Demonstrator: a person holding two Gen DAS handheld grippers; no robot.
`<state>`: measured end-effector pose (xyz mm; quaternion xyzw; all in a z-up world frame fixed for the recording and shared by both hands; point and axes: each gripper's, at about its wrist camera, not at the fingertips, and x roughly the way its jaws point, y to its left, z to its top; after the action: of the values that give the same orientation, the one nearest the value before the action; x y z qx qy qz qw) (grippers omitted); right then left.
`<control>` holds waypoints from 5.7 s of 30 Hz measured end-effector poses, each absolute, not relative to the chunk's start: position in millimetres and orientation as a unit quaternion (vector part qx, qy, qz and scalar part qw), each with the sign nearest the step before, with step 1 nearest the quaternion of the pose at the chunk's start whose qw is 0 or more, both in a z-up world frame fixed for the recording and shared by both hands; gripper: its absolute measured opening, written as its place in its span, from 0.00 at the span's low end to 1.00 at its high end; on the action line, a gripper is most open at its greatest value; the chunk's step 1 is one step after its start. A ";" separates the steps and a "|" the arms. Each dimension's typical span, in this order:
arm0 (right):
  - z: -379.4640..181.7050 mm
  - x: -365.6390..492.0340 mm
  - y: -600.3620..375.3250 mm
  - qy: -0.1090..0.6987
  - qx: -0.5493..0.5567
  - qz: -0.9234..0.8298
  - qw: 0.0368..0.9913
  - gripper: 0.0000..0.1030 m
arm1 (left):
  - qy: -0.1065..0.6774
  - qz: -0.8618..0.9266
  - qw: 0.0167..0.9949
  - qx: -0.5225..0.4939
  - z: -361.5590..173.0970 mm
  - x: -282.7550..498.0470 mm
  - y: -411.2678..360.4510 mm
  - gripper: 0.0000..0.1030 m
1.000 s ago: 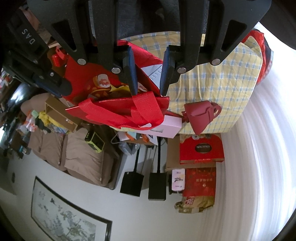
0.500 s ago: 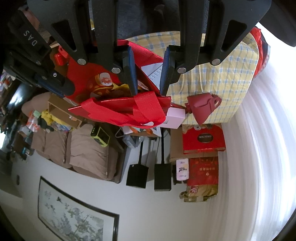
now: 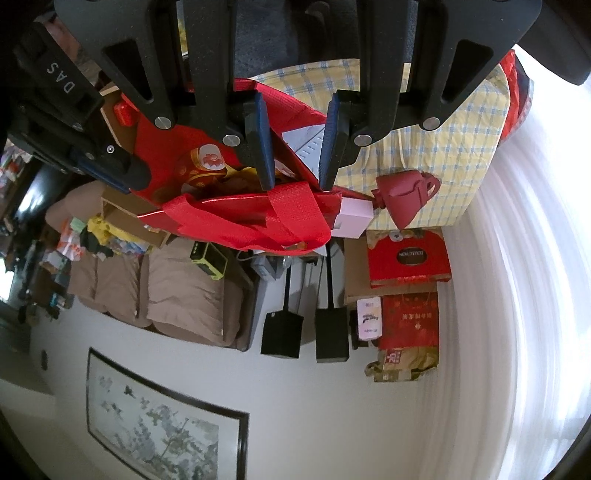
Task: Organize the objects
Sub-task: 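Carry the red printed bag with both grippers away from the table, then hold the red bag with both grippers above the cardboard box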
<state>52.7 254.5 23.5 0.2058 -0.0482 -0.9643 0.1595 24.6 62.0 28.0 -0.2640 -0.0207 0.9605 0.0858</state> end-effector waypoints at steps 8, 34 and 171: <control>33.5 64.8 257.6 -0.050 0.193 -0.966 0.163 0.16 | -0.023 0.965 0.088 -0.248 40.4 34.2 61.3 0.21; 60.0 105.2 280.3 -0.041 0.165 -0.974 0.151 0.16 | -0.004 0.973 0.105 -0.207 72.5 71.5 92.2 0.21; 77.7 124.4 480.7 -0.076 0.121 -0.990 -0.006 0.16 | 0.030 0.969 0.218 -0.114 94.9 64.9 329.8 0.28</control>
<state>124.4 480.7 77.7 0.1206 -0.0764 -0.9897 -0.0059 64.9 329.8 94.9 -0.1138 0.0304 0.9689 0.2175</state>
